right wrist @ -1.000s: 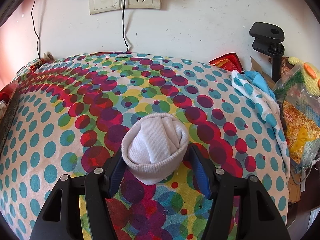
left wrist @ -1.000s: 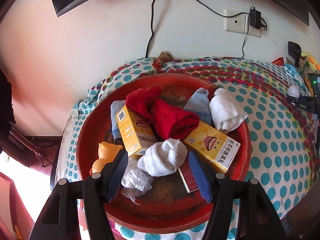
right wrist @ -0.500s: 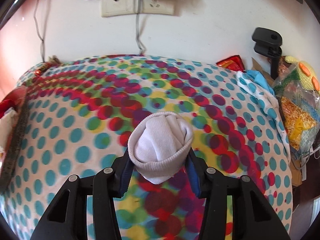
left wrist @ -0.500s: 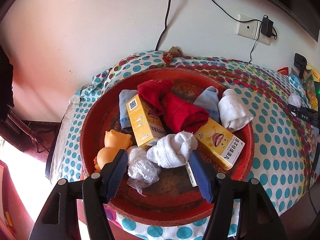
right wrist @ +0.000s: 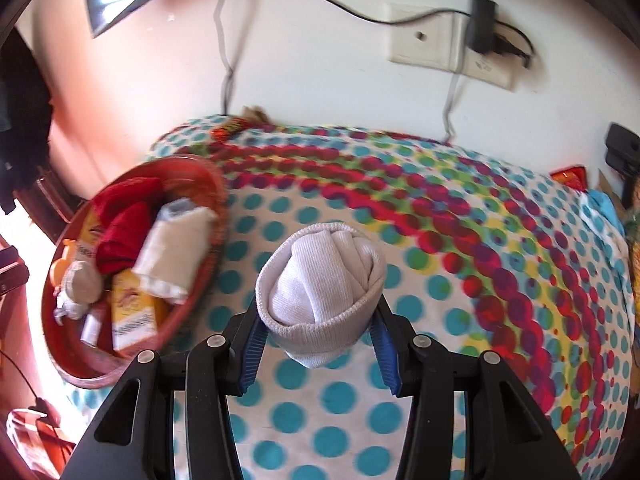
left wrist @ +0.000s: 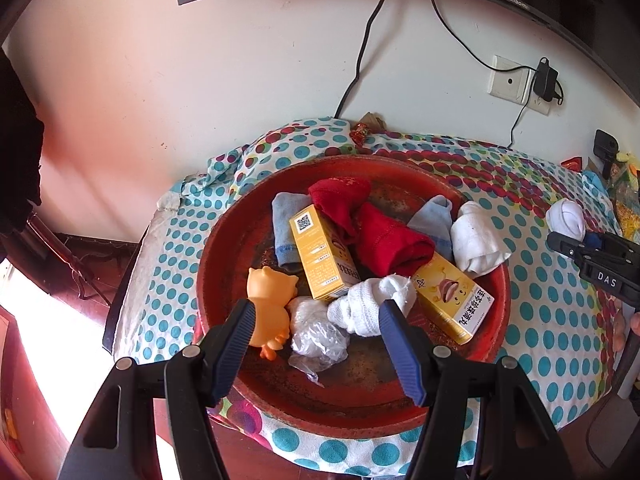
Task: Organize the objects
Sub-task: 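Carry the held white sock over the red tray with the right tool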
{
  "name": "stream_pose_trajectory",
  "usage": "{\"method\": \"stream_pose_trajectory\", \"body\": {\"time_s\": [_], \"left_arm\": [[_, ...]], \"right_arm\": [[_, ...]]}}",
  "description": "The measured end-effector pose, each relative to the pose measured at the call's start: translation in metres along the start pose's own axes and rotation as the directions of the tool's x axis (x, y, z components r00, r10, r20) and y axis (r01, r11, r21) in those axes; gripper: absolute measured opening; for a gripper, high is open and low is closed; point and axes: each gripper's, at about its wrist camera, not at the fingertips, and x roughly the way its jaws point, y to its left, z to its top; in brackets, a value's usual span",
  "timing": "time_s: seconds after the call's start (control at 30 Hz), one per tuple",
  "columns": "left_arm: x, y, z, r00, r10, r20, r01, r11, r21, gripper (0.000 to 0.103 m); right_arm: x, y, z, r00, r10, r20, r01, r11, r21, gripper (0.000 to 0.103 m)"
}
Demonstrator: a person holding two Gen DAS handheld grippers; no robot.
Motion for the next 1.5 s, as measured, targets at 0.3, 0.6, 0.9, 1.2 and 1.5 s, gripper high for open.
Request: {"method": "stream_pose_trajectory", "body": {"time_s": [0.3,0.6,0.9,1.2,1.5], "left_arm": [[0.0,0.015,-0.001,1.0,0.016,-0.012,-0.016,1.0,-0.025,0.066],[0.007,0.016,-0.003,0.999,0.029,-0.032,-0.03,1.0,-0.007,0.066],[0.013,0.024,-0.003,0.998,0.034,-0.046,-0.034,0.999,-0.011,0.066],[0.017,0.031,-0.004,0.998,0.037,-0.056,-0.038,0.999,-0.014,0.066],[0.03,0.045,-0.007,0.994,0.058,-0.097,-0.062,0.997,-0.044,0.066]], "right_arm": [[-0.007,0.067,0.018,0.995,0.101,0.019,-0.099,0.99,-0.097,0.045],[0.009,0.11,0.029,0.988,0.156,-0.018,-0.157,0.975,-0.155,0.045],[0.018,0.145,0.054,0.983,0.178,-0.037,-0.181,0.96,-0.212,0.045],[0.043,0.17,0.067,0.981,0.168,-0.095,-0.187,0.945,-0.268,0.045],[0.072,0.178,0.08,0.98,0.129,-0.15,-0.169,0.94,-0.298,0.046]]}}
